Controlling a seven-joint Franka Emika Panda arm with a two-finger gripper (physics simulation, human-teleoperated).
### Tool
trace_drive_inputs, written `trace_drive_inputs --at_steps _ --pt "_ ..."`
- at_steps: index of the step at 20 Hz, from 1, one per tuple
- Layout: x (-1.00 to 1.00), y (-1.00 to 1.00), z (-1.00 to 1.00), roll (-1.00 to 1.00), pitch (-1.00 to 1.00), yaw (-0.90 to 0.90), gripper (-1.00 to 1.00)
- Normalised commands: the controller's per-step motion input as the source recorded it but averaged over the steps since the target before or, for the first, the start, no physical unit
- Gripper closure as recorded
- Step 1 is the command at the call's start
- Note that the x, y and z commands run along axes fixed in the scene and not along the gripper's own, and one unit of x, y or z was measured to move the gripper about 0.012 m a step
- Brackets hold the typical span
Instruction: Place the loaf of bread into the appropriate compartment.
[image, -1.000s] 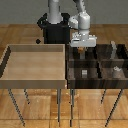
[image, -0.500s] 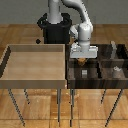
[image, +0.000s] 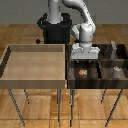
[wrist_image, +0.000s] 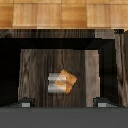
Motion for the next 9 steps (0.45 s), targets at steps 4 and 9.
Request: trace_drive_inputs --at_steps 4,9 --pt "0.00 0.00 0.00 0.00 0.00 0.00 -1.00" --pt "0.00 0.00 0.00 0.00 0.00 0.00 -1.00"
